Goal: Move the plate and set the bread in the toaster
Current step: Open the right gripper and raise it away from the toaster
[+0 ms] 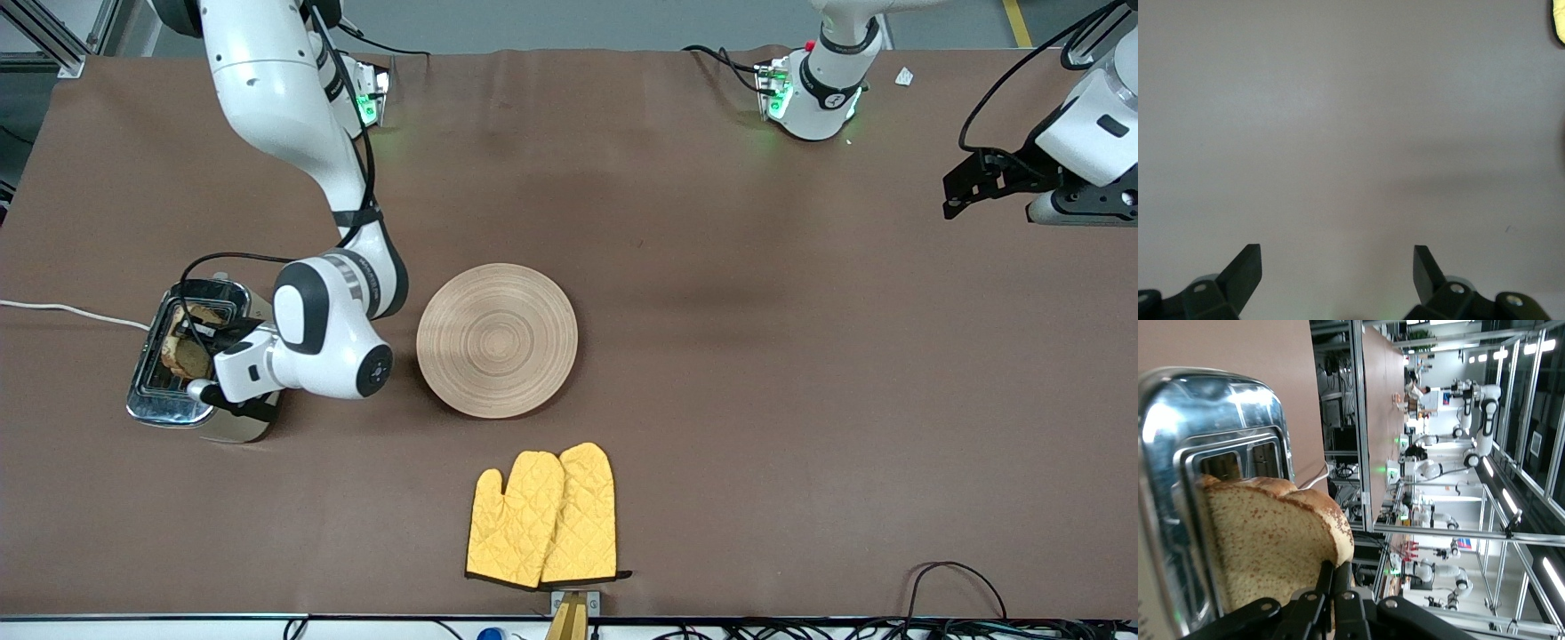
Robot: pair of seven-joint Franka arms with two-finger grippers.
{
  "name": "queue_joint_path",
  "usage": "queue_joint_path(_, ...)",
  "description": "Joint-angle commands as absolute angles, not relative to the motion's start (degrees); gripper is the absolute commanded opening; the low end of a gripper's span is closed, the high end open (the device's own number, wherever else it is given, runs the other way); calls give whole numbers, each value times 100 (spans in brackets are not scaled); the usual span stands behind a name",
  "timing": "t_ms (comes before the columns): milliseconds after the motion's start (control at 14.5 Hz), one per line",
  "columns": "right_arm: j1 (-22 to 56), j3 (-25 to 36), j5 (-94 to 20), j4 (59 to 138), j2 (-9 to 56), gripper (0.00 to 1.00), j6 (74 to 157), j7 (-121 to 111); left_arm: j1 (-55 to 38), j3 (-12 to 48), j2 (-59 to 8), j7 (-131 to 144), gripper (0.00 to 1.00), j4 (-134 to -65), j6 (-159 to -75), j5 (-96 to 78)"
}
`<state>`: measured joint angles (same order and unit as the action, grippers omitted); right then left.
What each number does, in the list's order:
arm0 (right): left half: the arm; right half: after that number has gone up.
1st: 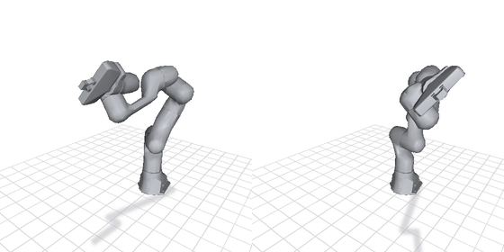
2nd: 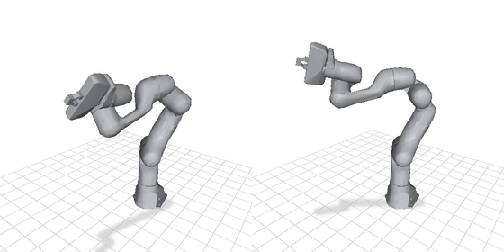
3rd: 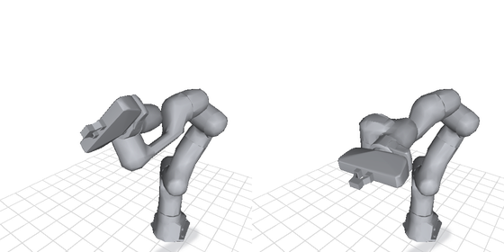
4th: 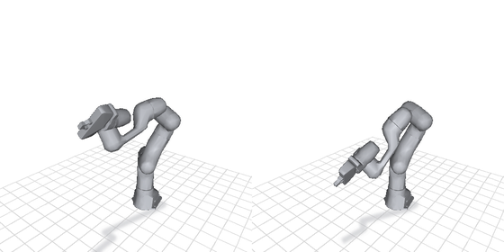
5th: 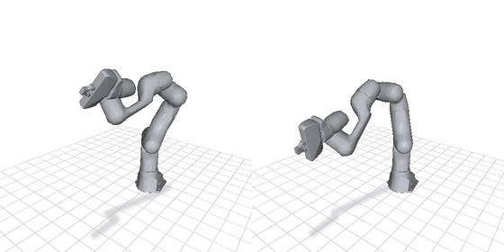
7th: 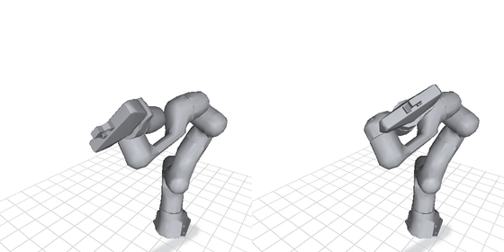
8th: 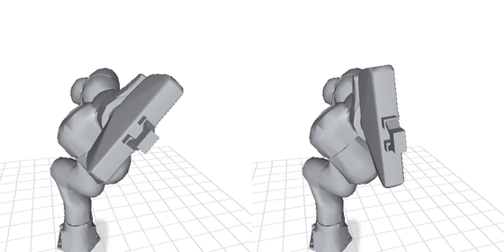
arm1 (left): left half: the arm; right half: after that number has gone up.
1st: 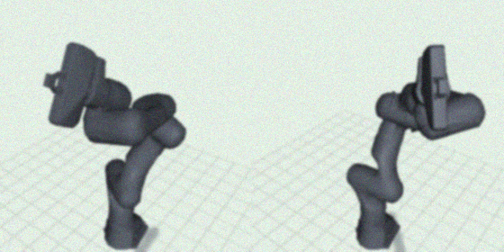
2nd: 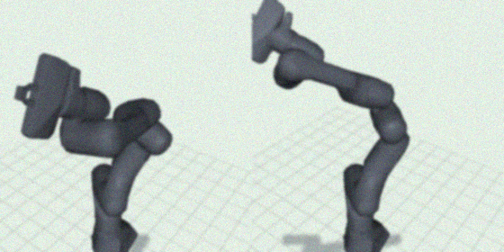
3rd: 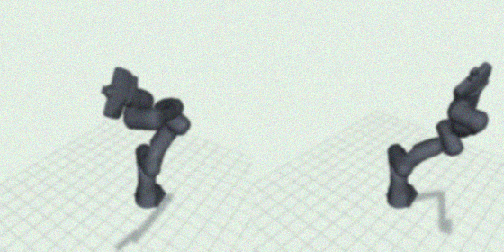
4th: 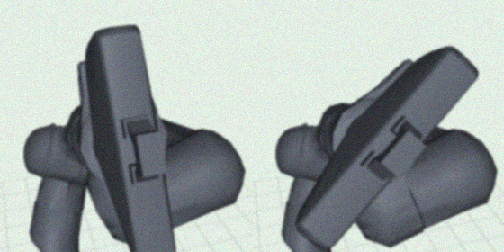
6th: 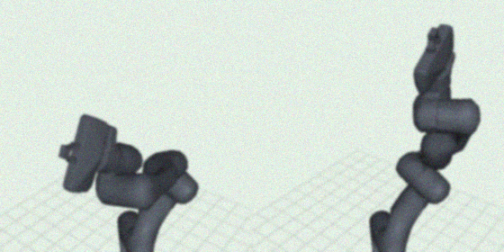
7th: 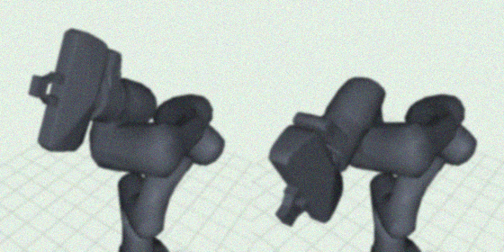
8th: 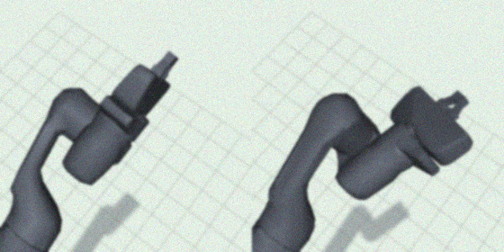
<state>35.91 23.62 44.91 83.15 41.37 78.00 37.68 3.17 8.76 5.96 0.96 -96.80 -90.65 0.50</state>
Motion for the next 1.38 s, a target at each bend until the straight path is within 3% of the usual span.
queue_joint_path(0,3419,2329,4325,8209,4219,4,7927,3894,360,888,650,0,100,-9747,-9105,-17)
queue_joint_path(138,3401,2329,4132,8227,4219,8,7954,3894,360,888,650,0,100,-9756,-9105,-18)
queue_joint_path(207,3401,2329,3974,8227,4219,18,7989,3894,360,888,650,0,100,-9765,-9105,-18)
queue_joint_path(415,3498,2329,3885,8209,4184,85,8050,3850,360,888,650,0,100,-9765,-9105,-17)
queue_joint_path(553,3629,2320,3797,8183,4018,100,8156,3814,360,888,650,0,100,-9756,-9105,-9)
queue_joint_path(829,3726,2206,3140,8183,3245,100,8139,3779,352,888,650,0,100,-9721,-9105,53)
queue_joint_path(1036,3561,2250,1781,8191,2244,100,8252,3762,334,923,650,-9,100,-9686,-9105,79)
queue_joint_path(1313,3279,2259,1047,8926,874,100,9032,3281,352,932,519,-184,100,-9326,-9062,70)
